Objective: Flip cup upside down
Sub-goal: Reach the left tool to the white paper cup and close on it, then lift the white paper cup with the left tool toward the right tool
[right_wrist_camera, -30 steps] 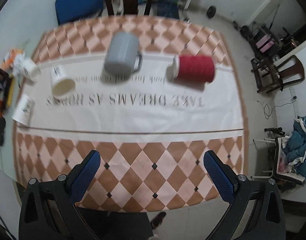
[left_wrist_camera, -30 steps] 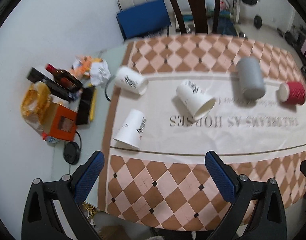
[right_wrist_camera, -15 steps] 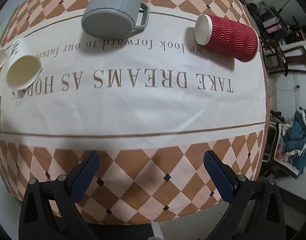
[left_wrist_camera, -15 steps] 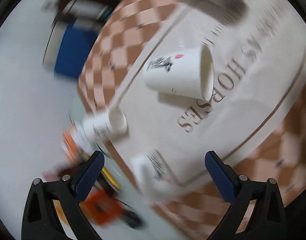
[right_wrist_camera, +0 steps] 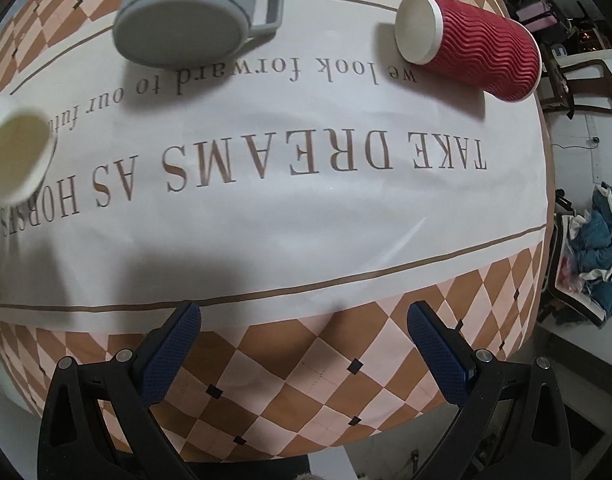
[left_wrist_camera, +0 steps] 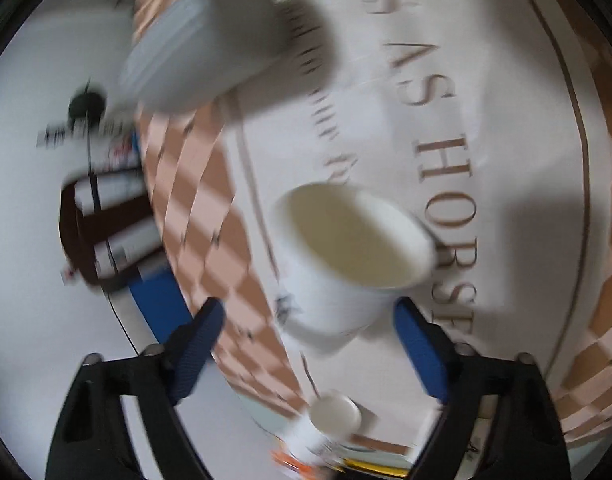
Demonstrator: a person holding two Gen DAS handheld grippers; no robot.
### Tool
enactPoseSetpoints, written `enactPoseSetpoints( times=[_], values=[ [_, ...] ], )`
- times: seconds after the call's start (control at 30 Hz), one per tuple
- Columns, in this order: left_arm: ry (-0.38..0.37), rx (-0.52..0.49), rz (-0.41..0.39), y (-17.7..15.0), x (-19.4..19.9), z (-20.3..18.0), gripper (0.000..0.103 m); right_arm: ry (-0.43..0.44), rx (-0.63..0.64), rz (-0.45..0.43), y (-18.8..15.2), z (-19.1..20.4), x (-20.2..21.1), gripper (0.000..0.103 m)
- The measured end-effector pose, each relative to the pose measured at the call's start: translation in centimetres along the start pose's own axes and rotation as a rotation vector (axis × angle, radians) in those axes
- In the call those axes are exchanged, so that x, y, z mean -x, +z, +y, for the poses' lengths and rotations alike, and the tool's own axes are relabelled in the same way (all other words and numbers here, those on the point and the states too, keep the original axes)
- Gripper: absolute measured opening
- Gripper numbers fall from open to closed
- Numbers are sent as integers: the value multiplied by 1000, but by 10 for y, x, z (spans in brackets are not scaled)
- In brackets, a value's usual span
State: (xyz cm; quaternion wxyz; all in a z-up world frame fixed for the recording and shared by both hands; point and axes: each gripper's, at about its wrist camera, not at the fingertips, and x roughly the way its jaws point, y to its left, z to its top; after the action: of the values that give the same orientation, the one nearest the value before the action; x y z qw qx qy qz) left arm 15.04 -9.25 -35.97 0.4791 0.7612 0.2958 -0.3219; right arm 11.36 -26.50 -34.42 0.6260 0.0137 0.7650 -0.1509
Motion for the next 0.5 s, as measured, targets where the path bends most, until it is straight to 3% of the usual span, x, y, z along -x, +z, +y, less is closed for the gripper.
enactPoseSetpoints(
  times=[0.07, 0.3, 0.37, 0.5],
  values=[
    [-20, -24, -12, 7, -5, 0, 63, -9, -11, 7, 0, -4, -1, 103],
    [-85, 129, -34, 18, -10, 36, 59, -39, -52, 0, -4, -21, 3, 103],
    [-105, 198, -26, 17, -11, 50, 59, -45, -62, -5, -4, -24, 5, 103],
    [-230, 416, 18, 7, -9, 85, 59, -38, -71, -15, -4, -29, 10, 103]
  ],
)
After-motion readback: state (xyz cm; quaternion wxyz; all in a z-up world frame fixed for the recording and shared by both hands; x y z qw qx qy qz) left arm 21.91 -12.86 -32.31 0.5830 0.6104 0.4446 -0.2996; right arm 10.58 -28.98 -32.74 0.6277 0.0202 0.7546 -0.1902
